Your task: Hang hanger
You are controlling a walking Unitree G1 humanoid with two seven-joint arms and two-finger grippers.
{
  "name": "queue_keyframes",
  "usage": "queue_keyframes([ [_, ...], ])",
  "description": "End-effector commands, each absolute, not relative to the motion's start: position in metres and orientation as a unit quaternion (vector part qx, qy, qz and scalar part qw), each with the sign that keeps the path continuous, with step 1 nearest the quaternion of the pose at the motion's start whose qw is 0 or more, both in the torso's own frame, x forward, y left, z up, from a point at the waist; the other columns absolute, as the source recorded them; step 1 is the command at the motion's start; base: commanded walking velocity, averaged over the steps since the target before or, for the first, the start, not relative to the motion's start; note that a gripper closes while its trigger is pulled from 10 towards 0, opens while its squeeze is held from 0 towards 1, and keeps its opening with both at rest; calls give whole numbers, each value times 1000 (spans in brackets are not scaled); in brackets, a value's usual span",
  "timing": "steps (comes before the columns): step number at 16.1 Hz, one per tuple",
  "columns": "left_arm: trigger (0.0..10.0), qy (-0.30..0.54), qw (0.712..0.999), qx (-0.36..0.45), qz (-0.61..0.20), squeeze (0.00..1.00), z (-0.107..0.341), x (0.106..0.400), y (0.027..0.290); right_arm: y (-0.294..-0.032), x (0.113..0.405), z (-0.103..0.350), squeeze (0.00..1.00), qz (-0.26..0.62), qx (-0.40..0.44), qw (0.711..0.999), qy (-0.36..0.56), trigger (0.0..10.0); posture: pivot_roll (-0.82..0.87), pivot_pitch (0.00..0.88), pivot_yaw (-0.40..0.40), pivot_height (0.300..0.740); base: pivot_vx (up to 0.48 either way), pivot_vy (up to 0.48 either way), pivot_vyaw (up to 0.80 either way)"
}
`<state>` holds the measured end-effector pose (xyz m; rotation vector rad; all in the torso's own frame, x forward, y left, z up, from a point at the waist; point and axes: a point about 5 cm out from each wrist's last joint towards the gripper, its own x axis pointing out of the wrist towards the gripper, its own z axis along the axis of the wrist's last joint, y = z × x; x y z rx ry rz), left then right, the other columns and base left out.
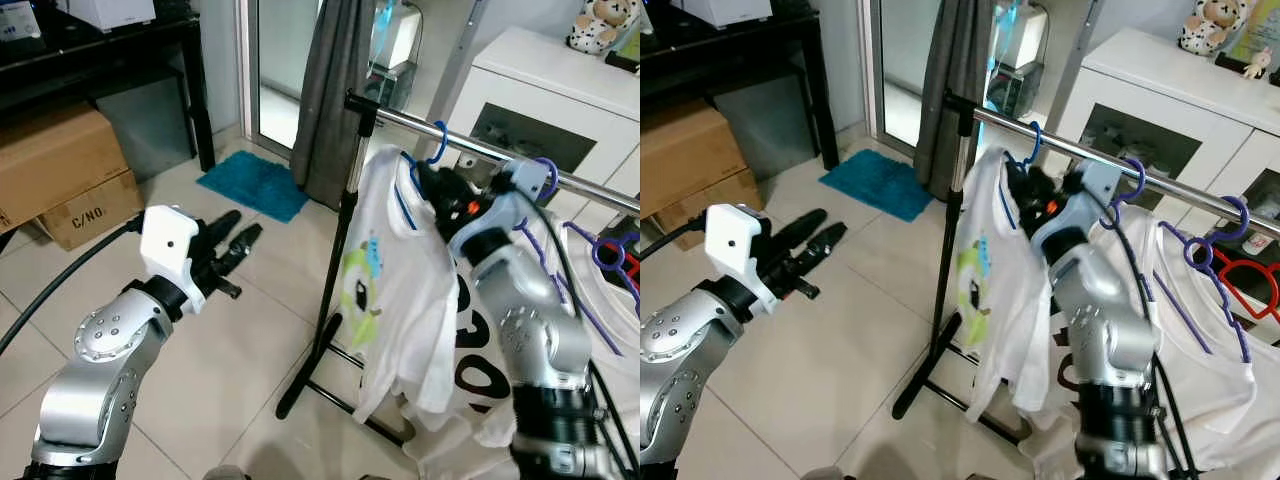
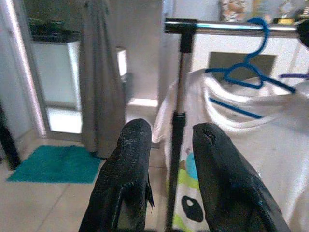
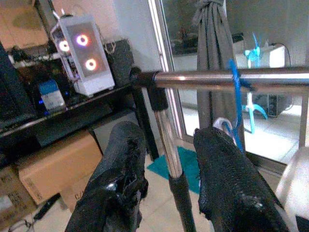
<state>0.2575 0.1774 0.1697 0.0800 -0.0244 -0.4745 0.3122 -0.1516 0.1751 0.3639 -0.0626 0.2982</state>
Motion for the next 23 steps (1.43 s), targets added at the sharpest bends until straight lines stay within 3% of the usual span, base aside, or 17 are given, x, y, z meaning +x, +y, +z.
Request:
queue_keyframes([
  [1,10000,-3,974,46,-224,0,165,261,177,-153,308,178,0,130,164,977,-36,10000,51,0,-86,740,0,-424,0],
  [9,10000,-3,977,63,-203,0,163,263,174,-139,312,167,0,111,100,989,-17,10000,74,0,-115,740,0,-417,0],
  [13,10000,12,972,60,-229,0,158,268,170,-144,313,164,0,79,70,994,-2,10000,57,0,-96,740,0,-157,0],
  [15,10000,21,959,72,-275,0,157,262,161,-149,317,161,1000,59,68,996,10,10000,62,0,-96,740,0,0,0],
  [23,10000,37,937,68,-342,0,153,250,157,-139,335,150,1000,76,23,994,72,10000,77,0,-97,740,0,0,0],
])
